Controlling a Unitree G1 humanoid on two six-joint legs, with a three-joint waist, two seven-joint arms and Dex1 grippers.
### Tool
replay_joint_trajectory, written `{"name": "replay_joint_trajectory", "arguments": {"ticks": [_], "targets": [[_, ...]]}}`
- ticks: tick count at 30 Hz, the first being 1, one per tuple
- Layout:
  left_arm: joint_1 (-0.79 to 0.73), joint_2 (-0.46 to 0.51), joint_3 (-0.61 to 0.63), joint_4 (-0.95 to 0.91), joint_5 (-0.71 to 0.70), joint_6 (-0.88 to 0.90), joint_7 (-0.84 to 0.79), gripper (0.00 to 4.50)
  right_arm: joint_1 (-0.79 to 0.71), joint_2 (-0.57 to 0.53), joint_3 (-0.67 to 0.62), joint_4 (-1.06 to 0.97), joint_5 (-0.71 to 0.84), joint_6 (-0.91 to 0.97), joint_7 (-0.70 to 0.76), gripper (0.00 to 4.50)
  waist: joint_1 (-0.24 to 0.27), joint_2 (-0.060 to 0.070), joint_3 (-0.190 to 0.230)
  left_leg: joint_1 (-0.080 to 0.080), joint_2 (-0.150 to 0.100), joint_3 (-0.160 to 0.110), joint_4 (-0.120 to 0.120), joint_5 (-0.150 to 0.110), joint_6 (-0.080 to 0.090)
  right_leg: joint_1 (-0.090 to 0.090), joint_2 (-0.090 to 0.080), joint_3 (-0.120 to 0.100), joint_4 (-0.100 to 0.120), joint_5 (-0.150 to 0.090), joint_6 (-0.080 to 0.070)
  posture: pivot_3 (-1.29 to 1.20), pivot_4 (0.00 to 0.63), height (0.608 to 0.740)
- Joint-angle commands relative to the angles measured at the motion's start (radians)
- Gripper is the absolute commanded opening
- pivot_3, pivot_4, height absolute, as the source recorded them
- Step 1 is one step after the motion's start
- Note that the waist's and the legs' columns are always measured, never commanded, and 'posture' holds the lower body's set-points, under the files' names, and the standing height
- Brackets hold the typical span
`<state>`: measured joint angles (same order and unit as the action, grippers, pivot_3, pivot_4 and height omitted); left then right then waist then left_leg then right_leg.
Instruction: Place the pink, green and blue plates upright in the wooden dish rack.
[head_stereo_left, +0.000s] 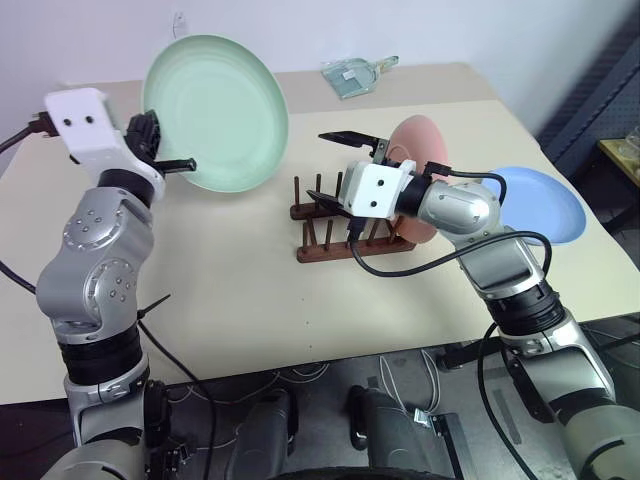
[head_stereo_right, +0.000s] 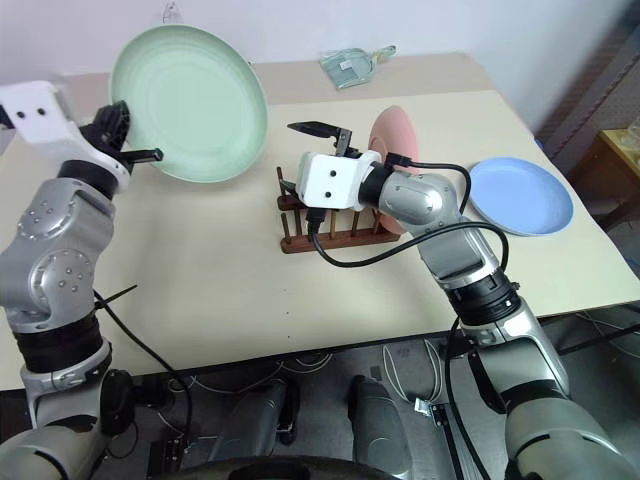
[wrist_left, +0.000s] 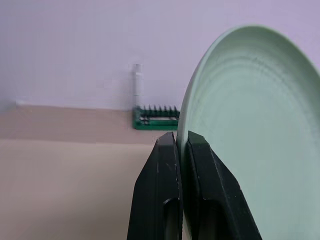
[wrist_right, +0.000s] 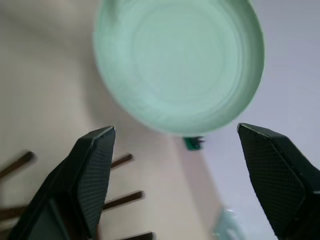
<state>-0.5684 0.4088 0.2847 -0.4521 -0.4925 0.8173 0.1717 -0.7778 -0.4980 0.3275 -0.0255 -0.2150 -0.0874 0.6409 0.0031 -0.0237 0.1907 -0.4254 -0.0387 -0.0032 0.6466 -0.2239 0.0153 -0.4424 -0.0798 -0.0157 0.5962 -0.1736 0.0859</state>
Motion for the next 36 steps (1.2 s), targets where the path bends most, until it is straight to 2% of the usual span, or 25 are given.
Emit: {"name": "replay_joint_trajectory", "arguments": {"ticks": [1,15,18,24,27,30,34,36], "targets": [[-0.068,-0.034,-0.017,-0.109,-0.018,0.093,0.048,0.05,-0.025,0.016,0.034,0.016,-0.073,-0.098,-0.026,4.0,0.001,0.0,0.0,0.0,0.0,0.0,0.0,0.0,0.0,0.0,0.0,0.0,0.0,0.0,0.0,0.0,0.15,0.74],[-0.169,-0.168,0.012,-0.225,-0.11,0.321,0.078,0.05,-0.036,0.055,0.061,0.116,-0.204,-0.193,-0.076,4.0,0.003,0.0,0.0,0.0,0.0,0.0,0.001,0.001,0.0,0.001,0.001,0.0,0.0,0.0,0.0,0.0,0.15,0.74],[-0.184,-0.19,0.025,-0.235,-0.133,0.349,0.077,0.0,-0.036,0.059,0.058,0.13,-0.221,-0.198,-0.079,3.11,0.003,0.0,0.0,0.0,0.0,0.0,0.001,0.001,0.0,0.001,0.001,0.0,0.0,0.0,0.0,0.0,0.15,0.74],[-0.195,-0.208,0.043,-0.234,-0.148,0.384,0.079,0.0,-0.037,0.061,0.053,0.136,-0.234,-0.205,-0.083,0.05,0.001,0.0,0.0,0.0,0.0,0.0,0.001,0.001,-0.001,0.001,0.001,0.0,0.0,0.0,0.0,0.0,0.15,0.74],[-0.197,-0.228,0.064,-0.233,-0.154,0.381,0.082,0.0,-0.036,0.061,0.049,0.135,-0.236,-0.21,-0.086,0.01,0.002,-0.001,0.0,0.0,0.0,-0.001,0.001,0.001,-0.001,0.001,0.001,0.0,0.0,0.0,0.0,0.0,0.15,0.74],[-0.211,-0.267,0.118,-0.227,-0.176,0.317,0.078,1.02,-0.038,0.063,0.046,0.136,-0.242,-0.216,-0.095,0.0,0.005,-0.001,0.001,0.001,0.0,-0.001,0.001,0.001,-0.001,0.002,0.001,0.0,0.0,0.0,0.0,0.0,0.15,0.74],[-0.262,-0.293,0.239,-0.188,-0.184,0.199,0.131,3.05,-0.044,0.072,0.032,0.129,-0.227,-0.219,-0.102,0.0,0.007,-0.001,0.001,0.0,0.0,-0.001,0.001,0.001,-0.001,0.002,0.001,0.0,-0.001,0.0,0.0,0.0,0.15,0.74],[-0.262,-0.252,0.289,-0.164,-0.175,0.145,0.125,4.11,-0.049,0.087,0.012,0.125,-0.195,-0.208,-0.106,0.0,0.002,-0.001,0.001,0.001,0.0,-0.001,0.001,0.001,-0.001,0.002,0.001,0.0,0.0,0.0,0.0,0.0,0.15,0.74]]}}
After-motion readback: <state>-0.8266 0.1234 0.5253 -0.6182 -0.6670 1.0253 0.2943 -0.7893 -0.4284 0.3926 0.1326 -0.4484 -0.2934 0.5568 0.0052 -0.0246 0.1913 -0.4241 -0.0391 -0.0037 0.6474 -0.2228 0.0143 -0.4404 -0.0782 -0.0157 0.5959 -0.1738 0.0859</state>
